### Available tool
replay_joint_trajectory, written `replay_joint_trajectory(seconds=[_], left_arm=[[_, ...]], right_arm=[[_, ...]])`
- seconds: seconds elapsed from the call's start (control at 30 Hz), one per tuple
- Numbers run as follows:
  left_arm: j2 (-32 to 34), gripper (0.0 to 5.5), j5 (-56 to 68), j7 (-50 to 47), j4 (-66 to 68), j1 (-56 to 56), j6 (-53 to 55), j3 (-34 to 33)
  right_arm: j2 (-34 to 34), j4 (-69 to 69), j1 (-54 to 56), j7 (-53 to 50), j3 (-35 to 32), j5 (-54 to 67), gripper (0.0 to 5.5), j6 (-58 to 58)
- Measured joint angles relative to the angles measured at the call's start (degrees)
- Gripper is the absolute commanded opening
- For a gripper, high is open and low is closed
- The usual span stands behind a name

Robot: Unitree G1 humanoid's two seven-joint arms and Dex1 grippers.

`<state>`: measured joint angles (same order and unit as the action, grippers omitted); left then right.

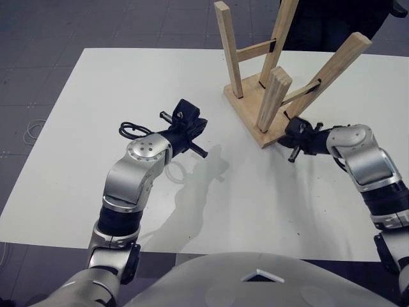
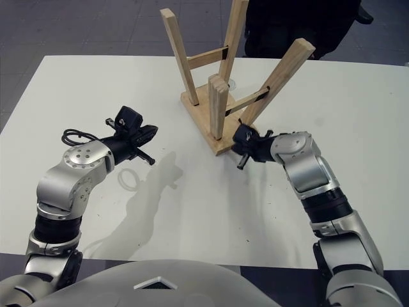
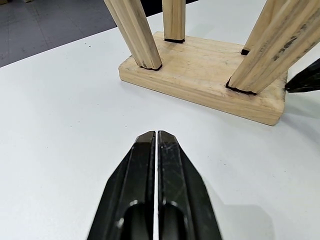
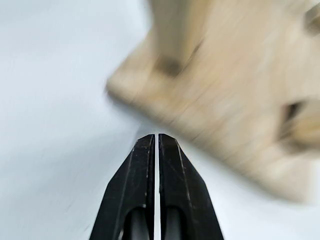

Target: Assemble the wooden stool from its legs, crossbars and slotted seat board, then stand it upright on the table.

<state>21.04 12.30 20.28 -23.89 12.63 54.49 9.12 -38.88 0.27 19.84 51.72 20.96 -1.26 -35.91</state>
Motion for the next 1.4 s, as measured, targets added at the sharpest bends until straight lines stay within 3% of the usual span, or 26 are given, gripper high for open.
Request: replay_joint_trajectory(seconds=[0.17, 0.37, 0.6, 0.73, 0.93, 1.1, 1.27, 1.4], left_arm=[[-0.18, 0.1, -0.09, 0.19, 0.6, 0.1, -0.93, 0.23], [-0.43, 0.1, -0.09, -0.33, -1.1, -2.39, -0.95, 1.27], [-0.46, 0.1, -0.08, -0.31, -1.54, -2.62, -0.87, 1.97], [-0.27, 0.1, -0.08, -0.31, -1.81, -2.79, -0.81, 1.98], [-0.18, 0.1, -0.05, -0.29, -1.91, -2.95, -0.76, 1.98], [0.7, 0.1, 0.05, -0.18, -1.88, -2.93, -0.76, 0.62], [1.76, 0.1, 0.07, 0.32, -1.77, -2.31, -0.78, -0.52], [1.79, 0.1, 0.06, 0.29, -1.7, -2.08, -0.79, -0.58]], right_arm=[[3.4, -1.11, 0.31, -4.08, -6.23, 2.81, 0.12, 0.19], [0.71, -12.1, 3.54, -4.97, -13.29, 5.95, 0.12, -5.87], [2.12, -4.82, 7.1, -6.43, -7.97, 2.94, 0.12, -2.15], [3.98, 9.24, 8.24, -6.78, 0.71, -4.16, 0.12, 6.26], [5.29, 19.86, 13.22, -5.43, 5.02, -8.62, 0.12, 15.17], [1.28, 11.11, 10.08, 0.42, 4.56, -7.99, 0.12, 13.86], [-4.69, -4.52, 0.01, 8.75, 4.9, -5.14, 0.12, 8.0], [-7.34, -10.36, -4.13, 9.91, 3.38, -4.03, 0.12, 5.4]])
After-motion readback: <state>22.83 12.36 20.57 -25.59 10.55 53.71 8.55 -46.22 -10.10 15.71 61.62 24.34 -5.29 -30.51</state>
